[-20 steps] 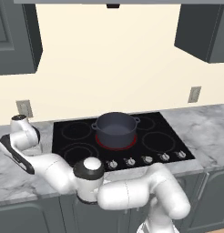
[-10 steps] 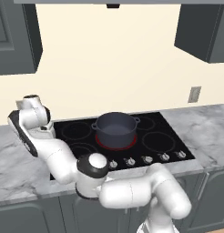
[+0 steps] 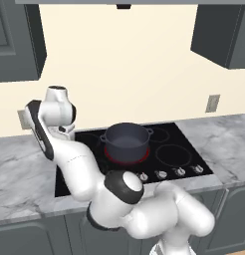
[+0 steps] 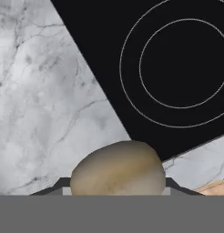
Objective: Turn on the burner for the pot on the stove. Wait thirty seconds for the pot to heat up. Then add the mushroom to the pot.
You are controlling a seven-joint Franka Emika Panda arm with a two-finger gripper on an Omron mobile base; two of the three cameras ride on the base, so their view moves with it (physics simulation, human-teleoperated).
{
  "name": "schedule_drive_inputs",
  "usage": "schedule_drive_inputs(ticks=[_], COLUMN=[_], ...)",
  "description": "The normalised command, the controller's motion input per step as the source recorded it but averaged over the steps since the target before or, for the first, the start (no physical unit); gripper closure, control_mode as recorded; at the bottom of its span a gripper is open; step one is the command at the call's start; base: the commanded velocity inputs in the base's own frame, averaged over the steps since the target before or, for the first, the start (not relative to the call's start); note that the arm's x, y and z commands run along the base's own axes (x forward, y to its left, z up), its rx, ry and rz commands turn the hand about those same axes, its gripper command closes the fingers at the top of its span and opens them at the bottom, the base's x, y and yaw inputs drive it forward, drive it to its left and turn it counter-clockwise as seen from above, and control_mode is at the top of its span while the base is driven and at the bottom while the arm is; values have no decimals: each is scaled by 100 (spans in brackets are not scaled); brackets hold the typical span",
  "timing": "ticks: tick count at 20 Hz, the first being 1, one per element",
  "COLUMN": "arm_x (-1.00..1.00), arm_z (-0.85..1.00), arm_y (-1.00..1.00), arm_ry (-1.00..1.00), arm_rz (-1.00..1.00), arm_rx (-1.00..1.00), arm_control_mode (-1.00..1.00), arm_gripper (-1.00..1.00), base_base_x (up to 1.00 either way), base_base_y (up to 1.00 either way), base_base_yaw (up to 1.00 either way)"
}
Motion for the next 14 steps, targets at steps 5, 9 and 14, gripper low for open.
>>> schedule_drive_inputs(ticks=[5, 9, 14], arm_x=[-72, -19, 0], arm_z=[67, 59, 21], arm_y=[-53, -70, -84], arm_ry=[-4, -1, -1], arm_rz=[-22, -19, -14], arm_rx=[0, 0, 0], arm_control_mode=[-100, -100, -100], arm_gripper=[100, 100, 100], base_base_x=[0, 0, 0], base_base_y=[0, 0, 0], base_base_yaw=[0, 0, 0])
